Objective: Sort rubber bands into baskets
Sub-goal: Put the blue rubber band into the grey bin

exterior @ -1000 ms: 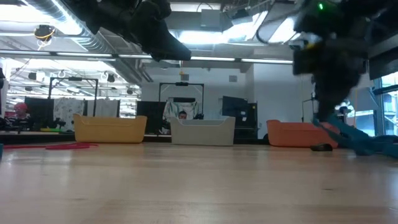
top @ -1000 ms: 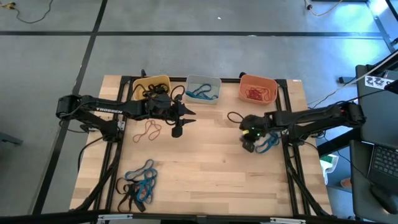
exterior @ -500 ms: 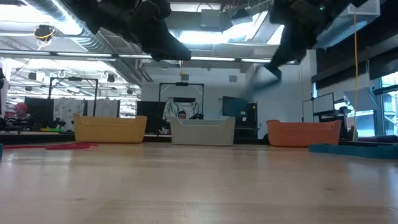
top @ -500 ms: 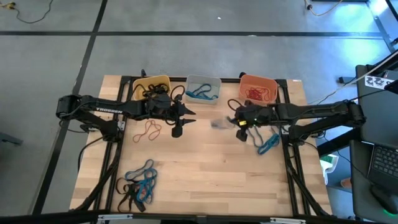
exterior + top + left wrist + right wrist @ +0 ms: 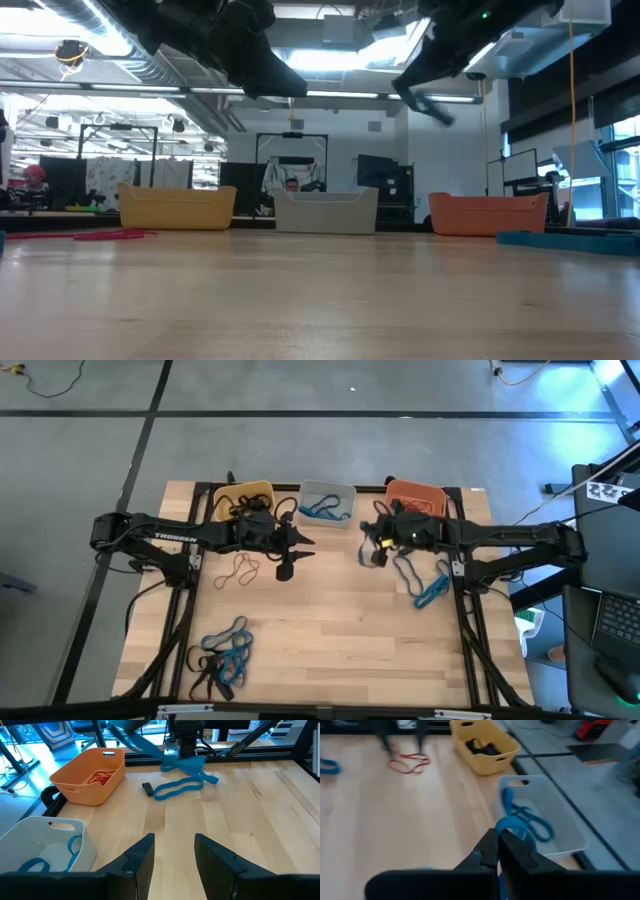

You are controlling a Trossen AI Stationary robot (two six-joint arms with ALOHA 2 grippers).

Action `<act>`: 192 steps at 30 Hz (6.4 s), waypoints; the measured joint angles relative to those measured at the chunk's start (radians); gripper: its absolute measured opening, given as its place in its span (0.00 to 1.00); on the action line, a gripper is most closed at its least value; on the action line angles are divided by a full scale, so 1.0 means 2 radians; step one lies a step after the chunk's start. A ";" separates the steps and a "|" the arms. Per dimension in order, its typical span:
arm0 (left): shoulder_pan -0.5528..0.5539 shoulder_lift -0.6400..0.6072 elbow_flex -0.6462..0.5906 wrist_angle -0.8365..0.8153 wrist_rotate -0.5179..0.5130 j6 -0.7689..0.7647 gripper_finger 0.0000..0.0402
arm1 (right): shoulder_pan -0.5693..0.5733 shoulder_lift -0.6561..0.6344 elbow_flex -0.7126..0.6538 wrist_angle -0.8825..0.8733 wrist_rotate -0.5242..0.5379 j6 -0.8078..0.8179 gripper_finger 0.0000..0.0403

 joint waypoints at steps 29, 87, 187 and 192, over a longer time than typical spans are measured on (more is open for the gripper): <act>0.000 0.000 0.000 0.000 0.000 0.009 0.34 | -0.180 0.214 0.000 0.353 -0.117 -0.044 0.04; 0.000 0.000 0.000 0.000 0.000 0.000 0.34 | -0.079 -0.009 0.000 -0.245 -0.131 0.143 0.49; 0.000 0.000 0.000 -0.001 0.000 0.000 0.34 | -0.053 0.092 -0.003 0.181 -0.042 -0.042 0.02; 0.000 0.000 0.000 -0.001 0.000 0.000 0.34 | -0.094 0.110 -0.003 0.248 -0.054 -0.042 0.02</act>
